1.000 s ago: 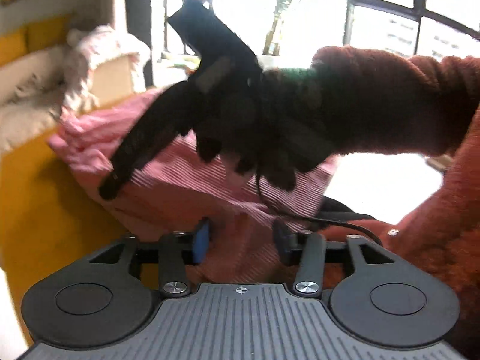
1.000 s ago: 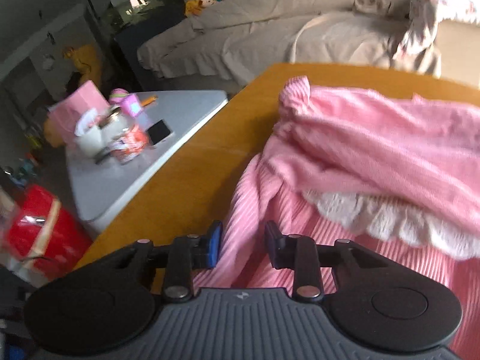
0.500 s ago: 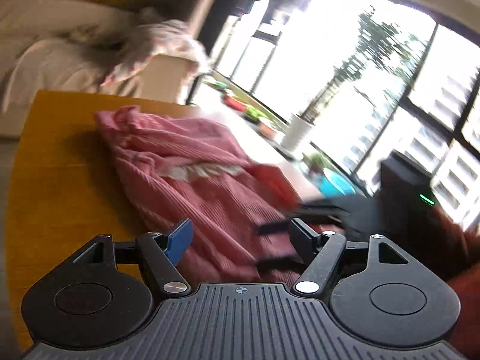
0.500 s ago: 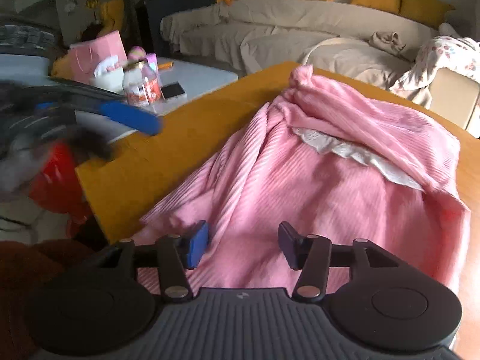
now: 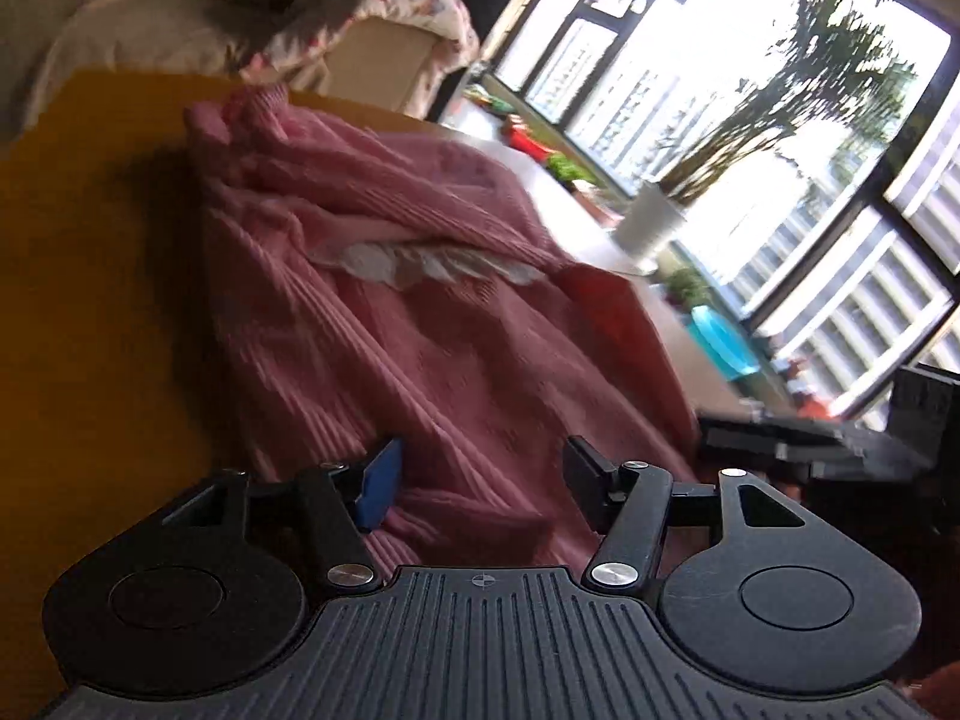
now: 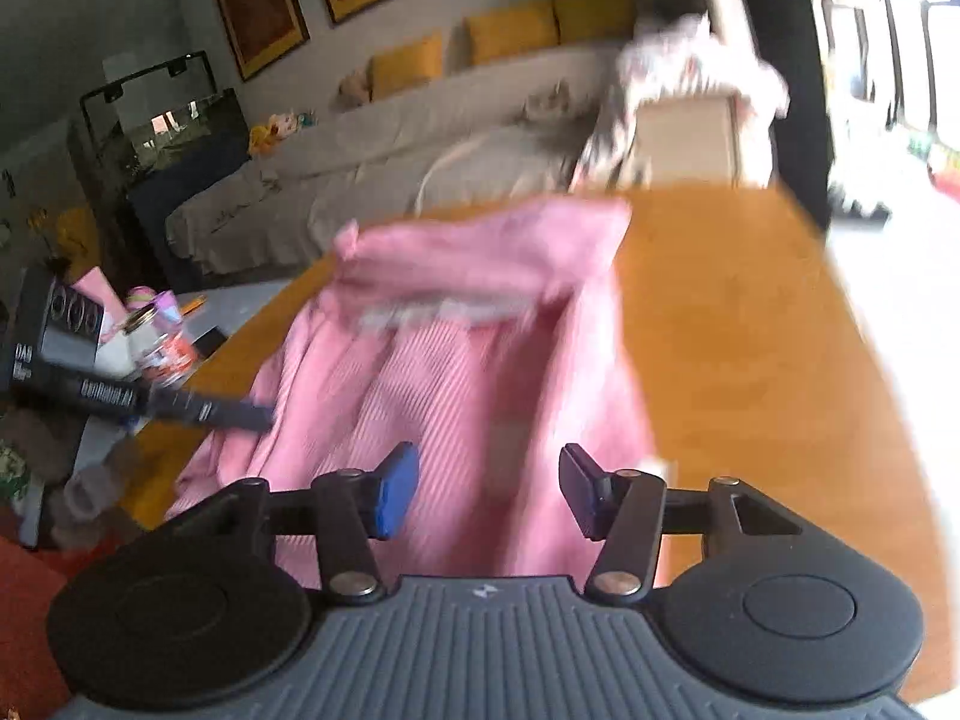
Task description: Fold clothes
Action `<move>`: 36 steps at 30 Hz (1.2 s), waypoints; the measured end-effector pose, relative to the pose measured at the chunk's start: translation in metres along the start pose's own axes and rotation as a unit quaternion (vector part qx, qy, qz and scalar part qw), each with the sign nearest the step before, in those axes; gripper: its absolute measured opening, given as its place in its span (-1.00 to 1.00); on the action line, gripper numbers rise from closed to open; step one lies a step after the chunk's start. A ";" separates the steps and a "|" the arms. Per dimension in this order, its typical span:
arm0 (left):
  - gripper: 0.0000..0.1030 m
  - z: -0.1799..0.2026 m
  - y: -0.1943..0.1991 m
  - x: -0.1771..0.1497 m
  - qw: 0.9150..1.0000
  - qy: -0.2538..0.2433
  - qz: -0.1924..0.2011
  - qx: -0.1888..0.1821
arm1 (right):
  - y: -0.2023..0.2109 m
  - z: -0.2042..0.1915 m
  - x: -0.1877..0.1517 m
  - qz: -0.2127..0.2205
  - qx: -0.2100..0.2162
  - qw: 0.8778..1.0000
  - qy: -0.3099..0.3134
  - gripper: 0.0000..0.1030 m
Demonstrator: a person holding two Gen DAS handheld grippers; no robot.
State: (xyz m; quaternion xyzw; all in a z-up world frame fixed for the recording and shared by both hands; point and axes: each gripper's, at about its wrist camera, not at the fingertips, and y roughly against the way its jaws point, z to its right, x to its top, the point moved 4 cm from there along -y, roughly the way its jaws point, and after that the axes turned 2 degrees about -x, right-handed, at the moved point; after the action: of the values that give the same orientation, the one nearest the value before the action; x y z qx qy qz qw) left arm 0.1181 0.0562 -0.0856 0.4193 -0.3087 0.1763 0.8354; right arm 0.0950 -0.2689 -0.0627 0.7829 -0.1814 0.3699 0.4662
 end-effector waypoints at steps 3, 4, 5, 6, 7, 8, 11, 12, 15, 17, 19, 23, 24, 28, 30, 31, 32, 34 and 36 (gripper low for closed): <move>0.23 -0.004 -0.002 0.013 0.998 -0.041 0.009 0.046 | -0.024 -0.014 -0.002 0.008 0.000 1.000 0.025 0.03; 0.23 -0.001 0.001 0.011 0.998 -0.045 0.007 0.041 | -0.030 -0.015 0.002 0.010 0.002 1.000 0.019 0.03; 0.23 0.003 0.004 0.009 0.998 -0.049 0.004 0.033 | -0.035 -0.015 0.006 0.011 0.006 1.000 0.007 0.03; 0.23 0.006 0.006 0.007 0.998 -0.052 0.002 0.026 | -0.038 -0.016 0.008 0.012 0.006 1.000 0.003 0.03; 0.26 0.009 0.009 0.004 0.998 -0.056 -0.001 0.019 | -0.040 -0.017 0.009 0.012 0.004 1.000 0.002 0.03; 0.28 0.012 0.012 0.002 0.998 -0.060 -0.003 0.012 | -0.041 -0.018 0.008 0.012 0.002 1.000 0.006 0.05; 0.41 0.022 0.020 -0.005 0.997 -0.071 -0.010 -0.010 | -0.031 -0.020 -0.001 0.008 -0.002 1.000 0.025 0.18; 0.42 0.024 0.019 -0.013 0.997 -0.073 -0.021 -0.016 | -0.026 -0.021 -0.005 0.007 -0.002 1.000 0.030 0.22; 0.47 0.028 0.014 -0.033 0.995 -0.092 -0.034 -0.015 | -0.010 -0.024 -0.017 0.006 -0.002 0.999 0.042 0.33; 0.48 0.028 0.013 -0.034 0.995 -0.089 -0.033 -0.014 | -0.004 -0.025 -0.022 0.007 0.001 0.999 0.036 0.37; 0.51 0.028 0.012 -0.034 0.996 -0.086 -0.033 -0.013 | 0.000 -0.025 -0.021 0.004 0.004 1.000 0.029 0.37; 0.54 0.031 0.014 -0.038 0.995 -0.093 -0.030 -0.004 | 0.013 -0.018 -0.005 0.030 0.007 0.999 0.011 0.39; 0.57 0.031 0.015 -0.039 0.995 -0.094 -0.029 -0.004 | 0.013 -0.014 -0.001 0.037 0.005 0.999 0.003 0.39; 0.64 0.030 0.012 -0.038 0.995 -0.093 -0.027 -0.004 | 0.001 -0.002 0.000 0.032 0.006 0.999 -0.027 0.40; 0.66 0.030 0.013 -0.038 0.995 -0.092 -0.026 -0.006 | -0.004 -0.002 -0.007 0.031 0.009 0.999 -0.032 0.48; 0.66 0.029 0.013 -0.038 0.995 -0.092 -0.025 -0.006 | -0.006 -0.003 -0.011 0.031 0.010 0.999 -0.034 0.55; 0.67 0.029 0.013 -0.038 0.995 -0.092 -0.026 -0.006 | -0.007 -0.004 -0.013 0.032 0.012 0.999 -0.037 0.60; 0.67 0.029 0.018 -0.037 0.995 -0.092 -0.028 -0.003 | -0.008 -0.006 -0.014 0.036 0.014 0.998 -0.044 0.71; 0.71 0.029 0.031 -0.038 0.995 -0.099 -0.020 0.000 | -0.008 -0.009 -0.016 0.039 0.017 0.998 -0.050 0.81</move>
State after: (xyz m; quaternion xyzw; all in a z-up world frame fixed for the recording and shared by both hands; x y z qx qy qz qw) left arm 0.0622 0.0500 -0.0791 0.4405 -0.3813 0.1174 0.8042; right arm 0.0855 -0.2581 -0.0765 0.8005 -0.2290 0.3511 0.4284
